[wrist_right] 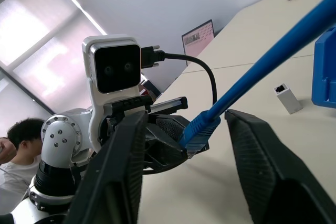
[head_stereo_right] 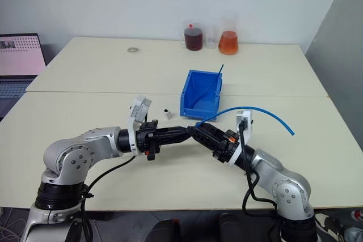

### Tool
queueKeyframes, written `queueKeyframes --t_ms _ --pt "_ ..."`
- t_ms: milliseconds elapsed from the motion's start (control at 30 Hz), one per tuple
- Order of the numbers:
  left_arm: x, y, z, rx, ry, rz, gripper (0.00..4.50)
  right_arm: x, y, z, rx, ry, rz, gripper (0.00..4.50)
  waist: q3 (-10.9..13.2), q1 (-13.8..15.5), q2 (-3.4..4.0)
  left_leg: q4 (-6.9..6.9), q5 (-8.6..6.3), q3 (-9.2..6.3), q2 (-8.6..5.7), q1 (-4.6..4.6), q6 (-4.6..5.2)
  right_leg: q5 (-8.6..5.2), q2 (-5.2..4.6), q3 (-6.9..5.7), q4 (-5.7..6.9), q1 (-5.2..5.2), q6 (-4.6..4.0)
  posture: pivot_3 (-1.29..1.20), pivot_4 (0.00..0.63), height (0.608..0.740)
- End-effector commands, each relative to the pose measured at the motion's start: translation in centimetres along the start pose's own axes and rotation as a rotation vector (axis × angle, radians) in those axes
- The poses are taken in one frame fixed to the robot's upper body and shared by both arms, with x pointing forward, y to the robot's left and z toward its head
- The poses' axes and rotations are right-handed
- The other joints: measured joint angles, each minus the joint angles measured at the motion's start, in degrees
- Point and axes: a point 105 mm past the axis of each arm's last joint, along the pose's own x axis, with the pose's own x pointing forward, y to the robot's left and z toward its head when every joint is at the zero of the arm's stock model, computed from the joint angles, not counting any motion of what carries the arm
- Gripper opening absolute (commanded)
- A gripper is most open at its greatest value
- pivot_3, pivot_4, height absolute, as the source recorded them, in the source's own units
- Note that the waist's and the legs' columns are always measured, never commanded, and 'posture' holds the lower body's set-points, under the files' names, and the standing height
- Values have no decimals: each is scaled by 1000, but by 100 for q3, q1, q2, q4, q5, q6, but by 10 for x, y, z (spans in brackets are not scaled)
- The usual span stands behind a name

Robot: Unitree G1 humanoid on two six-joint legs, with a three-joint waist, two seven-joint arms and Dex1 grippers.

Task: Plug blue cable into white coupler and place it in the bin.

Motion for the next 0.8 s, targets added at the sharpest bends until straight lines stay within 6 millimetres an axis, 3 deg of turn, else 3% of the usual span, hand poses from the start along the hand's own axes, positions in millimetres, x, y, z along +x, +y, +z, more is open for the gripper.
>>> queueKeyframes --t_ms 33,233,633,700,800 --pt "-3 -11 8 43 -21 -36 253 2 8 8 -11 -30 50 1394 0 0 0 0 0 0 0 0 0 0 0 0 0 0 0 0 150 740" --pt "-3 -15 7 45 -12 -61 253 3 10 7 -2 -25 67 116 0 -1 1 -1 0 1 0 0 0 0 0 0 0 -1 0 0 150 740" --pt "-4 -12 2 58 -1 -53 252 1 13 6 9 -5 89 107 1 -1 1 -1 0 1 0 -2 0 0 0 1 -1 -3 0 0 150 740" --pt "-4 -9 1 60 2 -39 952 1 12 6 8 -3 88 107 1 -1 1 -1 0 1 0 -2 0 0 0 1 -1 -3 0 0 150 740" --pt "-5 -8 0 60 8 -38 1556 0 11 6 4 0 86 95 1 -1 1 -1 0 1 0 -2 0 0 0 1 -1 -3 0 0 150 740"
